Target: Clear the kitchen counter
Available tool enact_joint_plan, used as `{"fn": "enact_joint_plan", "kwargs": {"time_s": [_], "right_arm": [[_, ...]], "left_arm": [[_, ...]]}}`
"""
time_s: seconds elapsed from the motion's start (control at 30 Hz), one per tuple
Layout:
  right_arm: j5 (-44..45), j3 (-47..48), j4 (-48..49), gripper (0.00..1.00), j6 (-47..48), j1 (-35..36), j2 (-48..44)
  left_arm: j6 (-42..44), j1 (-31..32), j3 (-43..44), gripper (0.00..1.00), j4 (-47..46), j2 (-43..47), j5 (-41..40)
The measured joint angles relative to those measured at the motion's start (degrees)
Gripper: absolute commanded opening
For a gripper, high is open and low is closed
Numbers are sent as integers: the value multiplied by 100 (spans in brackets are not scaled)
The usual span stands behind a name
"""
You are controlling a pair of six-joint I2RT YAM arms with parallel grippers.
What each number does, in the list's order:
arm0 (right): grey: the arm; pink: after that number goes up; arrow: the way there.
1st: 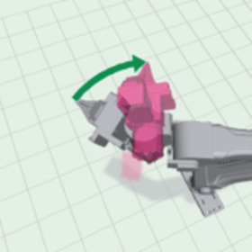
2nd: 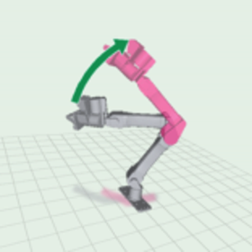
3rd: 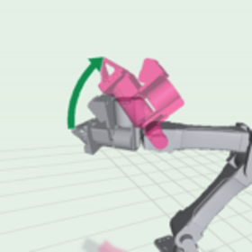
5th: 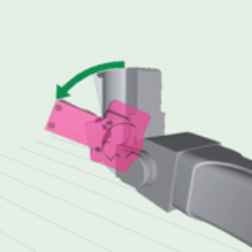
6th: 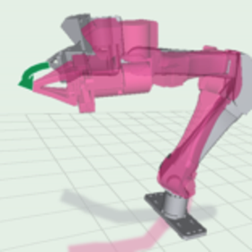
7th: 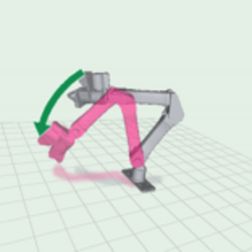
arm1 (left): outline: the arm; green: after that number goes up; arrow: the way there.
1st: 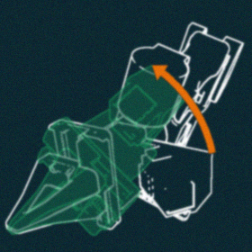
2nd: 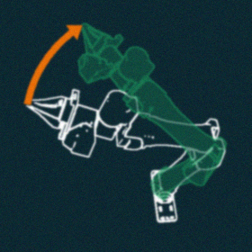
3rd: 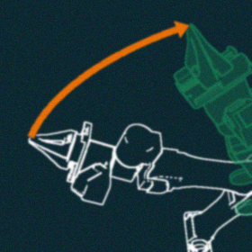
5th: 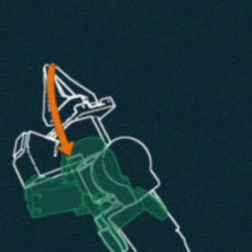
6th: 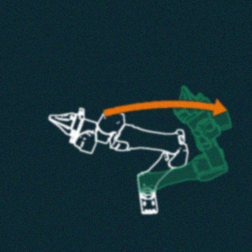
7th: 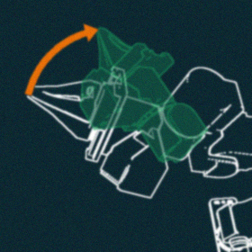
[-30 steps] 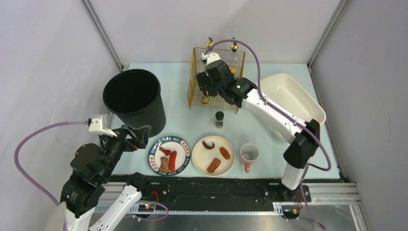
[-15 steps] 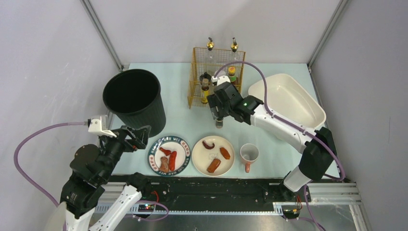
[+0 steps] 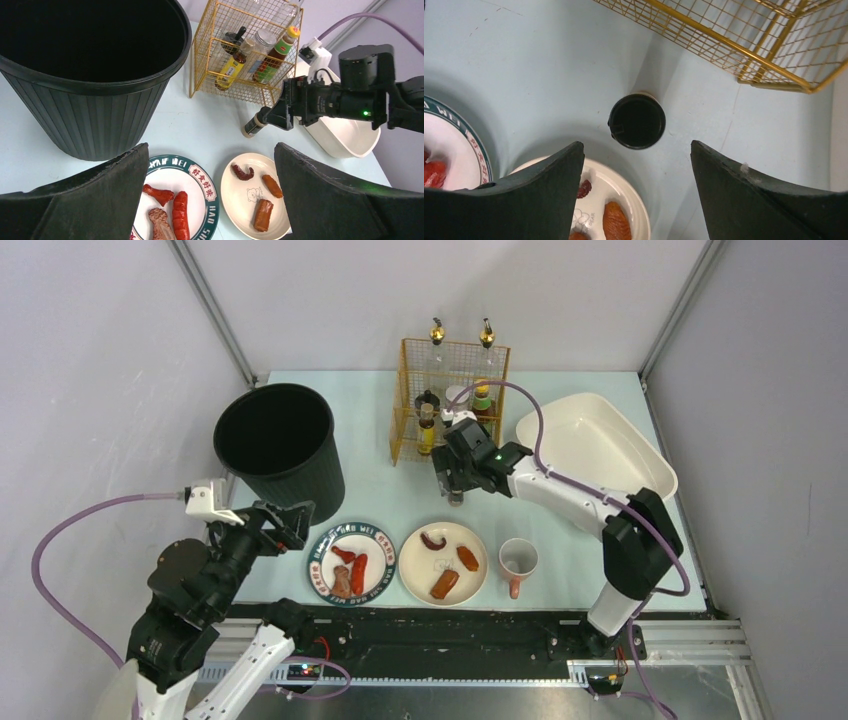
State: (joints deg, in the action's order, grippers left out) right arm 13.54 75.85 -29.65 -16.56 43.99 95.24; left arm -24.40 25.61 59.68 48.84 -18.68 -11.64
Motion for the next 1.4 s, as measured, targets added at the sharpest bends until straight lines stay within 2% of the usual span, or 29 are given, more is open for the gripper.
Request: {"fn": "enact_joint_plan", "kwargs": {"time_s": [0.23,0.6,0.9,1.07,1.4], "right_arm": [[-149,-4,299,76,-68,-74,380],[-199,-4,529,52,-94,-133,610],[-66,-4,564,11,26,-96,643],[-11,103,286,5,164,-48,494],[76,1502,-345,3,463,-37,-125]], "left_arm": [[-2,0,-85,98,0,-2,4],[4,0,-120,98,15,-13,-2],[39,0,-122,98,15,-57,-2],[44,0,-122,98,15,-131,-2],[44,0,-125,98,15,-184,-7]]}}
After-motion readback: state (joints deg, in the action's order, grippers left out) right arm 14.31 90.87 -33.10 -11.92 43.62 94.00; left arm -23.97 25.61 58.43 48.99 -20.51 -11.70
